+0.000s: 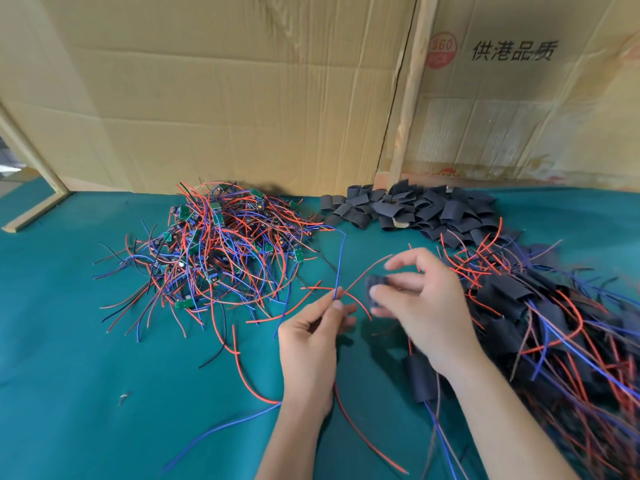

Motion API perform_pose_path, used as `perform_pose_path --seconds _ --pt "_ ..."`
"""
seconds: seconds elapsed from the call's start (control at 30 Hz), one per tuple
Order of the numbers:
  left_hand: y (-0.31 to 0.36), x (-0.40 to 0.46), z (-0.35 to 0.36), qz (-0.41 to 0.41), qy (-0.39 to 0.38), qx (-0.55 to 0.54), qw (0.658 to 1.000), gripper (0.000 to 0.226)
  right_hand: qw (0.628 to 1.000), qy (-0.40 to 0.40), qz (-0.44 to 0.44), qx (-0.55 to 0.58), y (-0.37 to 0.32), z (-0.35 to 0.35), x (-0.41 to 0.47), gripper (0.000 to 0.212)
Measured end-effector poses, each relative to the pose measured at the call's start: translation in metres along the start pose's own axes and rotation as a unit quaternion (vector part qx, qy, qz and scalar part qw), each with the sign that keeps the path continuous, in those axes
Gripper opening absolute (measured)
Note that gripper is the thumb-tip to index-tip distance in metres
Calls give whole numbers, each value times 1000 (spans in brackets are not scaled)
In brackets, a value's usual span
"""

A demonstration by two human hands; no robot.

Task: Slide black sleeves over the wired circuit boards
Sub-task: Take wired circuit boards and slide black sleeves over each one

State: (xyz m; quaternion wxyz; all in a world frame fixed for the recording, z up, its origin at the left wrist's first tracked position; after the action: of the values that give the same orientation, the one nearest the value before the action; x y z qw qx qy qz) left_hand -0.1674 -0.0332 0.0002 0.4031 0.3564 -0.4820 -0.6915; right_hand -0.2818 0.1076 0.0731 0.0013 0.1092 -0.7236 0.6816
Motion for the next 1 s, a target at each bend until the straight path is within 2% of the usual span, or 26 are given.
perform_pose_path --seconds 0.1,0.23,0.33,0.43,0.6,0.7,0.83,0.9,1.0 --pt "1 -3 3 0 -17 6 1000 18 986 86 65 125 7 -22 10 23" --pt "15 -11 13 73 -70 73 992 20 980 71 56 180 0 -15 9 19" --pt "22 -19 21 152 -99 141 973 33 981 94 38 167 0 -17 8 19" --pt "23 -25 27 184 -109 185 959 40 982 108 23 152 1 -19 8 20" --pt "27 -31 29 219 -110 197 949 16 993 89 -44 70 -5 -13 5 19" --pt "25 -29 26 210 -97 197 953 11 991 82 -27 99 -2 -11 5 20" --pt "23 -25 23 203 -81 201 955 14 967 140 41 208 3 -34 16 20" --pt "22 -23 22 200 -76 200 956 15 964 168 22 207 -3 -44 17 20" --pt "19 -23 22 193 -75 198 958 13 970 198 -47 134 -16 -46 10 18"
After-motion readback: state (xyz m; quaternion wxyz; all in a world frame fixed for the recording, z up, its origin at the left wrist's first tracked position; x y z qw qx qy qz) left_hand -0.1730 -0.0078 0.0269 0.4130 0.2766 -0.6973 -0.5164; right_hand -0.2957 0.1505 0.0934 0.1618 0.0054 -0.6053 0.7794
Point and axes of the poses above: each hand's wrist, its own x-axis towards the middle knuckle, its own z-axis out of the palm, y = z × x, the point moved 10 cm from there along x, towards the middle knuckle, and after that the axes turned 15 degrees about y, right-handed, at the moved point
